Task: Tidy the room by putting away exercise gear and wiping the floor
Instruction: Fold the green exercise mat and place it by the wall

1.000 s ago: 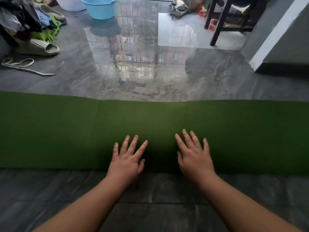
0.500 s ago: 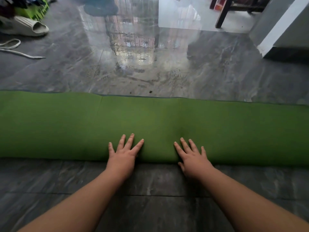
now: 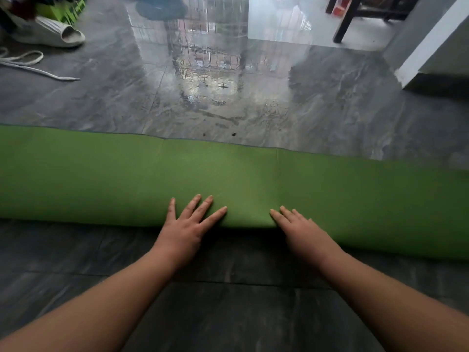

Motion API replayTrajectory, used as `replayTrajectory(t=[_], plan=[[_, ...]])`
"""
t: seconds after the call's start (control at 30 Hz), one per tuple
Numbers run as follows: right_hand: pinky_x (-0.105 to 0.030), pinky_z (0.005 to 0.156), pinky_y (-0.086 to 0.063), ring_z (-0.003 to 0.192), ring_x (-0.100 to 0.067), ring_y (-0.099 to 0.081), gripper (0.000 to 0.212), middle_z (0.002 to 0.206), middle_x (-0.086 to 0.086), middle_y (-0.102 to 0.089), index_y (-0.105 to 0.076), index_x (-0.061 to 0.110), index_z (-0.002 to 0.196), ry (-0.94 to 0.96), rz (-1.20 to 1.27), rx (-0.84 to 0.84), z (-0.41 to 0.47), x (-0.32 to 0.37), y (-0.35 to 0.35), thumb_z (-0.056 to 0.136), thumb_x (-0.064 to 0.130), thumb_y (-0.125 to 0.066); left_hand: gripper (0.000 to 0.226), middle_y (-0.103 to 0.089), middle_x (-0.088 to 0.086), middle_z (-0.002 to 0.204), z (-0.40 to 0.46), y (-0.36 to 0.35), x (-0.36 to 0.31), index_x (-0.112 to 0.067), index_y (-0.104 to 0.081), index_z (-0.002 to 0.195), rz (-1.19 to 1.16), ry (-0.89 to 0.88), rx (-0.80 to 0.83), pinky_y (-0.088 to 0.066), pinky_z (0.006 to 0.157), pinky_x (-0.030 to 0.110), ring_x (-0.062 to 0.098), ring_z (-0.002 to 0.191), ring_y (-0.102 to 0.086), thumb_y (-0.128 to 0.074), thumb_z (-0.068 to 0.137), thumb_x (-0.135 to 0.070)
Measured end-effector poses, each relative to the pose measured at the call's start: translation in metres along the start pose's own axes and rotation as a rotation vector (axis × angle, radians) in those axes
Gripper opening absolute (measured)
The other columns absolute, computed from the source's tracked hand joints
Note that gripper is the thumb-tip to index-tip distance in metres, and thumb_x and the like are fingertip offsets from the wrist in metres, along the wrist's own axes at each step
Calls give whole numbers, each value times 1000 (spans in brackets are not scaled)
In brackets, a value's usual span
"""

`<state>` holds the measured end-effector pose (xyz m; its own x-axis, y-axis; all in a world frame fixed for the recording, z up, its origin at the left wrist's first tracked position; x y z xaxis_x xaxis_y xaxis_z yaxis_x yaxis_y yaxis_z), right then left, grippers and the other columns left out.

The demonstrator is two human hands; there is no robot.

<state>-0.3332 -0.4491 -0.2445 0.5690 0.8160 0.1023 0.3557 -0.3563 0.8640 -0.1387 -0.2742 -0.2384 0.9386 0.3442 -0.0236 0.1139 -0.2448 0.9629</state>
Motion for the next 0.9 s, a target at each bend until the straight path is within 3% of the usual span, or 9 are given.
replayTrajectory(t=[0.07,0.37,0.53,0.73,0.9], plan=[[-54,119,-21,153,-30,-9,80,168,-3,-4,-2,32,159,26,-12,7,-14,2,2,96,-4,-35,88,15,0,164,-3,10,3,-50,25,141,-7,39,0,3,113,69,28,151,14,-32,87,-10],[-68,116,-14,153,-39,3,90,167,-4,14,22,37,153,115,-219,87,-84,24,-24,96,1,-39,89,28,10,160,-62,15,-27,-43,21,149,129,-10,272,3,106,78,43,143,28,-35,94,-1],[-72,114,-7,152,-39,10,89,165,-5,19,22,33,153,71,-191,117,-119,44,-60,96,0,-36,88,31,10,159,-106,-17,-39,-41,25,148,121,-15,345,7,105,78,42,141,33,-34,94,-4],[-66,116,-8,153,-33,10,81,167,0,16,14,37,155,31,-128,139,-126,43,-94,97,8,-35,65,21,1,163,-117,-52,-31,-46,15,150,78,-73,424,1,114,68,31,146,26,-29,104,-31],[-55,120,-10,154,-23,2,70,167,8,8,1,39,157,15,-44,46,-128,35,-88,99,31,-38,60,15,-4,164,-103,-53,-32,-50,6,151,-1,-44,485,-1,116,66,27,149,19,-28,101,-51]])
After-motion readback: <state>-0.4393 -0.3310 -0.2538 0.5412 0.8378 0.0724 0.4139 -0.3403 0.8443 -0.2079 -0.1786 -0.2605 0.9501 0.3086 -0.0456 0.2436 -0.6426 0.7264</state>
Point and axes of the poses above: each hand's wrist, its own z-axis towards the middle knuckle, its own y-axis out of the back of the hand, x = y × z, the point moved 6 cm from there along z, towards the middle knuckle
